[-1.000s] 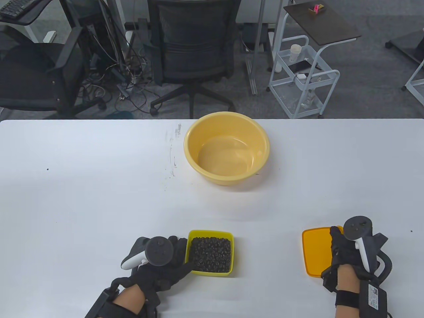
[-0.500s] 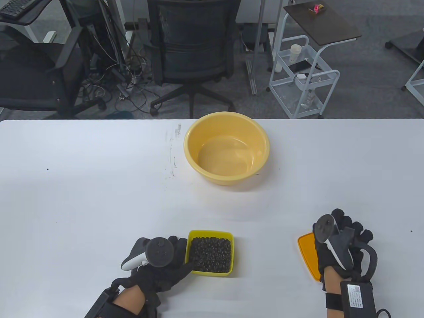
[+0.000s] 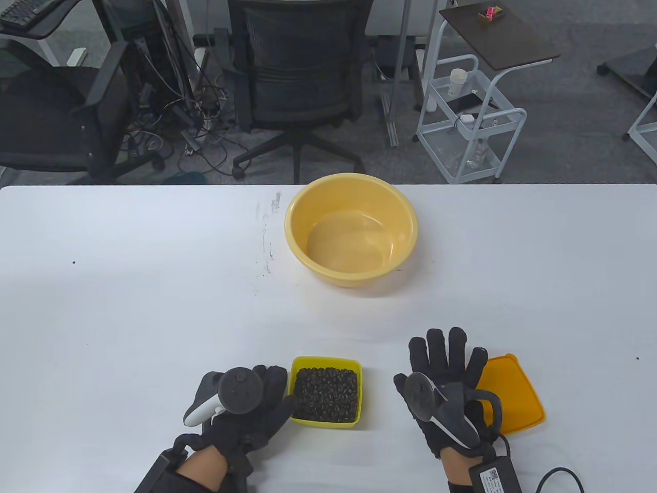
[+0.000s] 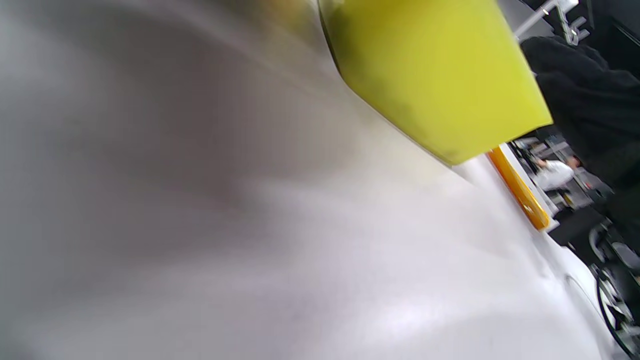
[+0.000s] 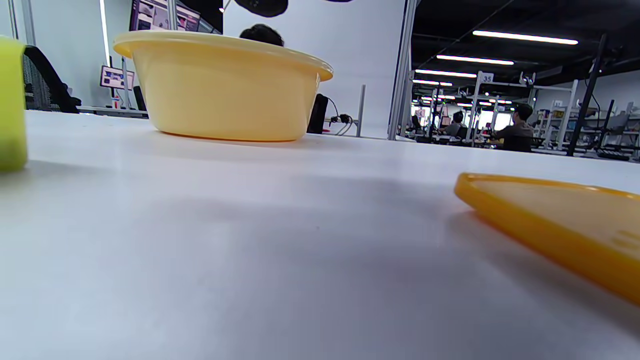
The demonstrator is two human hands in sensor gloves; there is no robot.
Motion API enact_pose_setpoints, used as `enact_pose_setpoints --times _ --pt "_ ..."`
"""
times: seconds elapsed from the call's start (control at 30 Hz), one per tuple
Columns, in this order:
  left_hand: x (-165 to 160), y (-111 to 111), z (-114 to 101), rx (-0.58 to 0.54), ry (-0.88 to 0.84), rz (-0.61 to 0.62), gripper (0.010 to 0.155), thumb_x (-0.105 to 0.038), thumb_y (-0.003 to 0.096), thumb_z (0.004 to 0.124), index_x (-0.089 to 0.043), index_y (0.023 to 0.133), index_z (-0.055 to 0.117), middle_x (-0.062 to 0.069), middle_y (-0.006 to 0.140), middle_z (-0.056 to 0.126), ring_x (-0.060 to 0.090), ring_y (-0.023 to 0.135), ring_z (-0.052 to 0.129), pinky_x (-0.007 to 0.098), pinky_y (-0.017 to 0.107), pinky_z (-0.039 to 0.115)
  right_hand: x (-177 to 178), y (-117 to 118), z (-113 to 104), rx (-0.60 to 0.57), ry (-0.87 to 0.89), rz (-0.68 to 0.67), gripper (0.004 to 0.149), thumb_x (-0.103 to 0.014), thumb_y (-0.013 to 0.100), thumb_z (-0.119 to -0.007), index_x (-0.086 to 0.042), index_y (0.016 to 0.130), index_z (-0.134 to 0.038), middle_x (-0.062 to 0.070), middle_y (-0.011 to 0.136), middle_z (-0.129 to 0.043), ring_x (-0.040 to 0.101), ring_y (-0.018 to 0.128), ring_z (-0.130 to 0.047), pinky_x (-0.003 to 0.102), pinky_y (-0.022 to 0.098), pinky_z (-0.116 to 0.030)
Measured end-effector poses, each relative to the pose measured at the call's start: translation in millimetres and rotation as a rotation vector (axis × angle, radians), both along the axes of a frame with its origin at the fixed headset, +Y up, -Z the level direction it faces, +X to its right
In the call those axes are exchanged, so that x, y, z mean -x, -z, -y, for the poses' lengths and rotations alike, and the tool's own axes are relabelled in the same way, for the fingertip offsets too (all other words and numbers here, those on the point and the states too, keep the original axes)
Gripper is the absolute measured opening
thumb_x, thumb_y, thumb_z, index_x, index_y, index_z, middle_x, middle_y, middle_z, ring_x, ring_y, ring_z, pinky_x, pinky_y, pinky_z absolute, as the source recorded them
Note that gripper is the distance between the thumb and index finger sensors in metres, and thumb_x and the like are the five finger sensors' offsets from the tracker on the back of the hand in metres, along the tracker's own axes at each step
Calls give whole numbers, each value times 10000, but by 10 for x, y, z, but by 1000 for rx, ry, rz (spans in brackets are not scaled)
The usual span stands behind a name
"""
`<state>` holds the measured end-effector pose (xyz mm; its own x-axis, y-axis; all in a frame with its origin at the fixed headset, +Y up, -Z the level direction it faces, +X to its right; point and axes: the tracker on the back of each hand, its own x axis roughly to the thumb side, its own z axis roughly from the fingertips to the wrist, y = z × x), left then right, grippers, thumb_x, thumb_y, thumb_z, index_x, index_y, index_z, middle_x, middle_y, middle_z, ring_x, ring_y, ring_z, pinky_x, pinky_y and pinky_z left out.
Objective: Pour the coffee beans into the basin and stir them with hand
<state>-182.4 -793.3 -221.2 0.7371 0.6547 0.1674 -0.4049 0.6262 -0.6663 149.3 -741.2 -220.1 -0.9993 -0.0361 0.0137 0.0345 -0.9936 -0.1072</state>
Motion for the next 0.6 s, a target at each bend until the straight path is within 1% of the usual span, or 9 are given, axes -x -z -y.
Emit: enact_pose_setpoints --times 0.1,0.17,0.2,0.33,0.4,0.43,0.5,0.57,0.6 --pt "-111 -28 -3 -22 89 -41 831 -617 604 406 -32 1082 60 294 1115 15 520 1010 -75 643 683 43 -1 -17 -1 -4 -25 -11 745 -648 427 -515 -274 1053 -365 54 1130 -263 430 1039 -66 663 644 -52" --pt "-161 -29 -38 -4 83 -87 706 -469 629 414 -17 1084 119 307 1097 43 536 995 -39 649 679 77 -33 -25 -9 -11 7 -16 744 -644 428 -517 -266 1052 -370 62 1128 -274 441 1038 -74 666 644 -56" --pt "-172 -25 -82 8 89 -156 662 -410 623 454 -22 1092 194 296 1108 94 530 1013 -2 656 693 101 -43 -26 2 -6 34 -28 743 -641 429 -518 -261 1051 -375 70 1126 -281 447 1037 -82 669 643 -60" --pt "-169 36 -236 -78 206 -218 583 -350 607 512 -3 1068 434 324 1084 363 558 1026 280 664 722 310 -77 -43 2 5 48 -45 727 -629 431 -525 -249 1042 -427 71 1120 -342 454 1038 -115 670 645 -77" --pt "-141 59 -369 -107 215 -262 587 -351 606 515 46 1038 484 352 1019 571 581 963 513 659 696 476 -87 -51 -7 3 76 -64 725 -628 432 -525 -244 1040 -434 72 1118 -357 454 1039 -123 672 645 -82" --pt "-105 86 -462 -119 206 -302 600 -356 607 515 75 1023 480 313 958 730 551 908 676 627 671 578 -94 -54 -15 4 94 -72 725 -627 433 -525 -243 1040 -435 72 1117 -360 455 1039 -125 672 646 -82" --pt "-19 154 -552 -62 186 -353 621 -377 607 503 80 1027 473 312 881 831 536 791 862 597 612 689 -107 -55 -26 2 113 -80 725 -626 432 -526 -240 1039 -438 74 1117 -364 456 1039 -127 672 646 -84" --pt "105 228 -579 46 75 -404 687 -432 610 493 86 1047 377 288 874 821 473 734 954 565 585 746 -123 -52 -33 0 125 -86 723 -625 433 -526 -240 1038 -440 74 1116 -368 457 1039 -130 672 646 -85" --pt "182 267 -554 140 -84 -404 766 -484 610 509 98 1052 279 266 905 744 371 708 1001 534 595 757 -136 -50 -33 2 131 -89 723 -625 433 -525 -239 1038 -441 73 1116 -368 458 1039 -132 673 647 -87"
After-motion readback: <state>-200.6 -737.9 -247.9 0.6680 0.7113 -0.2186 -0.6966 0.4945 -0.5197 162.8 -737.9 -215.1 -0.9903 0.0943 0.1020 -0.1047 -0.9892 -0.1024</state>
